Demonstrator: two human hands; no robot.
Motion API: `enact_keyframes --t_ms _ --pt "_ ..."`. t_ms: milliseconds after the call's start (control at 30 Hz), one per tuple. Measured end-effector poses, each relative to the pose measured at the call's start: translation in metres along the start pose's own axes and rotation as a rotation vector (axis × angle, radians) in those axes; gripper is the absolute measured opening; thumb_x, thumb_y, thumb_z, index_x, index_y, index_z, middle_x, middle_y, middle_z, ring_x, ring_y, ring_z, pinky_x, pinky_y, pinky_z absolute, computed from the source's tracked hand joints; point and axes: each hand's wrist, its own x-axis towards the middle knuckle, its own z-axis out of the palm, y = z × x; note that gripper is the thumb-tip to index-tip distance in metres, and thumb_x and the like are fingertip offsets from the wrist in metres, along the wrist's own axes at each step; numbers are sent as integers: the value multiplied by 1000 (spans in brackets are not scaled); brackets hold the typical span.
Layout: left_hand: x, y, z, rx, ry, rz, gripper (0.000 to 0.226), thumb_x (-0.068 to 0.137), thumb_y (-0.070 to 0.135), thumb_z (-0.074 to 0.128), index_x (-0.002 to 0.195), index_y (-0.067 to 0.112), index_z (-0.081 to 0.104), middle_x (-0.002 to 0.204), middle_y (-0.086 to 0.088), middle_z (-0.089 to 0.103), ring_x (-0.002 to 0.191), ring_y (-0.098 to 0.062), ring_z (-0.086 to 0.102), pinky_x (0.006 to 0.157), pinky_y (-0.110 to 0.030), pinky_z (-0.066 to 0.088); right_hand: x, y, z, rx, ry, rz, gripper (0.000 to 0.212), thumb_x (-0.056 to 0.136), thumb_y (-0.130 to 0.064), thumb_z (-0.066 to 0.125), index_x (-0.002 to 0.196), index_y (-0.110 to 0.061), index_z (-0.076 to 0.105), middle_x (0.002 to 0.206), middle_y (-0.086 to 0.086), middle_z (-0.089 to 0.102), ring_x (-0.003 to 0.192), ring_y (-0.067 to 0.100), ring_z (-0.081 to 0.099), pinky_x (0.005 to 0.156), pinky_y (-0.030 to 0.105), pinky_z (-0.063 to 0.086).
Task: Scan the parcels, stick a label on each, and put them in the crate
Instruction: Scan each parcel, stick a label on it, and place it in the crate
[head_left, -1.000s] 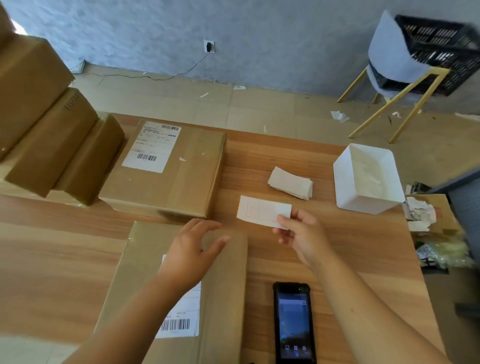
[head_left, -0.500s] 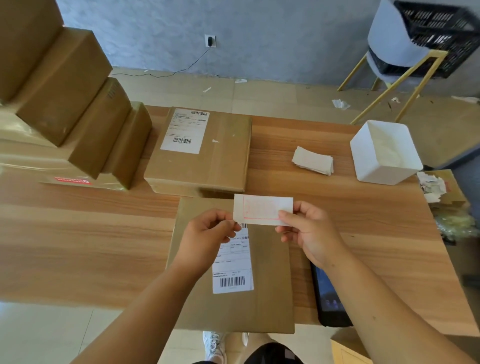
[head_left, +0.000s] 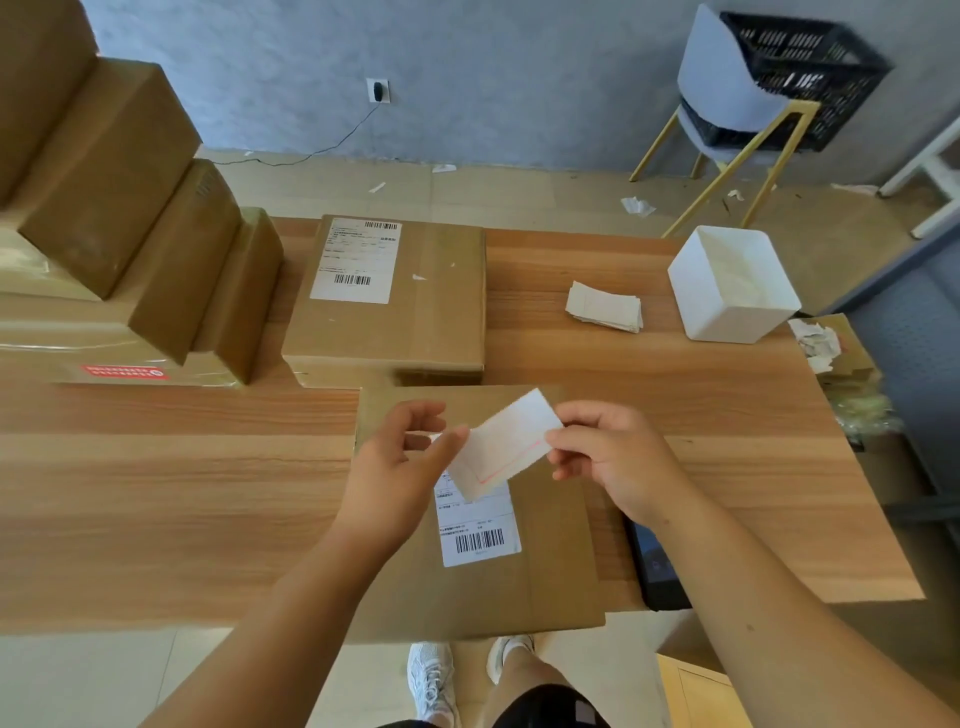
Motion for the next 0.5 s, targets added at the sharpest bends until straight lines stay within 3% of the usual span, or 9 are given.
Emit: enact_keyframes --t_ms 133,267,367,500 --pt "-4 11 0 27 -210 87 9 83 28 68 89 35 69 79 17 68 66 -1 58 57 -13 45 -2 -8 8 -93 -90 8 16 84 5 61 84 -5 73 66 5 61 59 9 56 55 23 51" --pt "-7 16 -1 -133 -201 47 5 82 16 69 78 19 69 69 -3 69 61 -11 62 56 -22 46 -5 -11 10 13 10 -72 12 85 -1 65 90 -11 70 64 0 66 61 10 59 55 22 51" --pt "-8 20 0 -234 -192 34 6 81 12 69 76 13 67 64 0 69 53 -5 58 50 -13 42 -7 -12 12 37 -6 -92 7 86 -4 65 91 -9 67 77 2 73 72 13 65 58 24 52" --pt "-10 26 4 -267 -246 49 11 83 9 66 73 14 65 60 4 66 50 -4 54 49 -14 40 -9 -18 13 71 -17 -129 6 87 0 62 85 -5 65 74 6 71 67 17 65 54 24 52"
